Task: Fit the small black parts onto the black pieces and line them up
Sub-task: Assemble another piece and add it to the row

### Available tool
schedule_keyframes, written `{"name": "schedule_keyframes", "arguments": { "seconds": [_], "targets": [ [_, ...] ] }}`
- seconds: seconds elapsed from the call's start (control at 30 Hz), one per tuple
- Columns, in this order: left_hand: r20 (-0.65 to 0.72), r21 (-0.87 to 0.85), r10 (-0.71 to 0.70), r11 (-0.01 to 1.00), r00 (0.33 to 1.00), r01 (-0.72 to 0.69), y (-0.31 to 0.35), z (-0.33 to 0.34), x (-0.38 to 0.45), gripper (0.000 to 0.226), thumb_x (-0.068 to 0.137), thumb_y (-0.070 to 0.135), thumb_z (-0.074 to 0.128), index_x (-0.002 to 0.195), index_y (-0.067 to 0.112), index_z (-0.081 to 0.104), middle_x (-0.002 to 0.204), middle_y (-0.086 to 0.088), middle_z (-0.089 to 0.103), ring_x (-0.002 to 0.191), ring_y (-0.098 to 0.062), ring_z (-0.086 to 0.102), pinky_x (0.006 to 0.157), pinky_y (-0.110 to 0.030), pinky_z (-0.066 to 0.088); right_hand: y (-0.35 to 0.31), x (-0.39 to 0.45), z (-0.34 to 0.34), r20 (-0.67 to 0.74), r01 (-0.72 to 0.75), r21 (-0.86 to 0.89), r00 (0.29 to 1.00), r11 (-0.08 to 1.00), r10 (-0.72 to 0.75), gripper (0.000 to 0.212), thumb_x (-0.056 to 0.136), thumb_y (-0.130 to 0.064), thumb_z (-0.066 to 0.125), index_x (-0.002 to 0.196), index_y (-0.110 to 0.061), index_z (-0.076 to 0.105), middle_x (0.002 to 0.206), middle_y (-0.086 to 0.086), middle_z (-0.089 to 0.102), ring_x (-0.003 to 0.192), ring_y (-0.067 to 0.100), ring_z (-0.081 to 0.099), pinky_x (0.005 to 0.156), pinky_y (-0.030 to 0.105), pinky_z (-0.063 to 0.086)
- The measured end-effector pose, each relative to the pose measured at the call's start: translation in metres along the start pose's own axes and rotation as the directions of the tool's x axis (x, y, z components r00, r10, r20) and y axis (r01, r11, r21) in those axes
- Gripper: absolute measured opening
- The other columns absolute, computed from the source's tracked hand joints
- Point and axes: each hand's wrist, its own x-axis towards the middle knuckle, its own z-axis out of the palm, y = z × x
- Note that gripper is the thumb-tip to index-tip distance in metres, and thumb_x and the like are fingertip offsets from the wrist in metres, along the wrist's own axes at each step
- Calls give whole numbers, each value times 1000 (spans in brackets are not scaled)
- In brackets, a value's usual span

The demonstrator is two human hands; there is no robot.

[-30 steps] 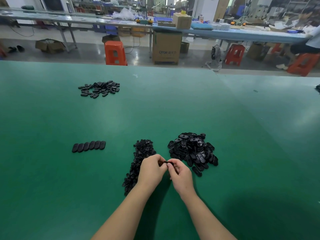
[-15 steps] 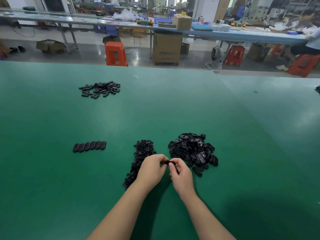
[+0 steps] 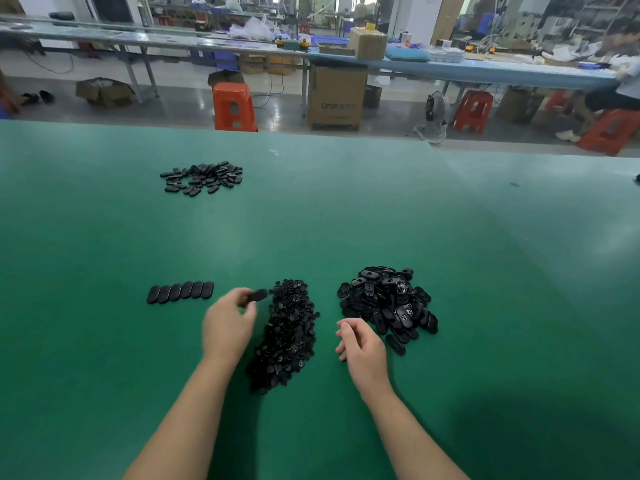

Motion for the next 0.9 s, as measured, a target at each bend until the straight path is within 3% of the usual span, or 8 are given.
{"name": "schedule_keyframes", "arguments": {
  "seconds": [0.13,0.2,0.33,0.5,0.6,0.73,0.9],
  "targets": [
    [-69,165,-203,963,977,212,-45,-17,7,18,91,27,65,107,21,70,94,2,72,76,-20,57,63,-29,46,-2,-1,-1,7,-3,0,1000,1000,3,19,102,-22,55,89,-22,69,71,0,66,59,3,58,57,21,50],
    [-75,227,-236,942,969,247,-53,-18,4,19,92,32,64,106,22,70,86,4,67,75,-20,55,60,-28,43,-2,-1,0,7,-4,-3,1000,1000,4,20,102,-21,55,88,-21,69,69,-1,66,58,3,58,57,21,50],
    [-85,288,-153,942,985,171,-54,-16,-5,30,95,38,62,121,23,64,95,2,62,73,-19,54,56,-27,38,-2,-1,0,4,-8,-14,1000,1000,8,20,102,-22,55,88,-22,69,70,-1,67,58,3,58,57,22,51],
    [-57,359,-81,928,995,96,-50,-15,-12,29,99,28,50,120,27,69,91,3,50,59,-18,54,52,-26,38,-1,-2,0,9,-16,-22,1000,1000,16,20,102,-23,55,88,-24,69,75,4,68,58,6,57,59,30,50],
    [-3,419,-101,903,995,92,-42,-13,-7,36,100,28,42,130,30,63,87,2,49,62,-19,53,53,-27,37,-1,-2,1,12,-20,-27,1000,999,21,21,102,-24,55,87,-24,69,75,7,67,58,7,56,58,31,49],
    [89,496,-151,864,985,87,-32,-9,7,51,100,27,34,150,30,39,100,0,64,78,-22,55,57,-28,40,-2,-2,1,10,-20,-36,1000,999,20,20,102,-23,55,87,-22,70,73,7,67,57,5,57,59,31,49],
    [125,528,-237,838,963,138,-28,-5,22,52,98,26,33,151,26,34,89,0,58,79,-24,56,59,-28,40,-1,-1,1,15,-13,-49,1000,999,14,21,102,-23,55,87,-21,69,72,6,67,57,3,57,57,29,49]
  ]
}}
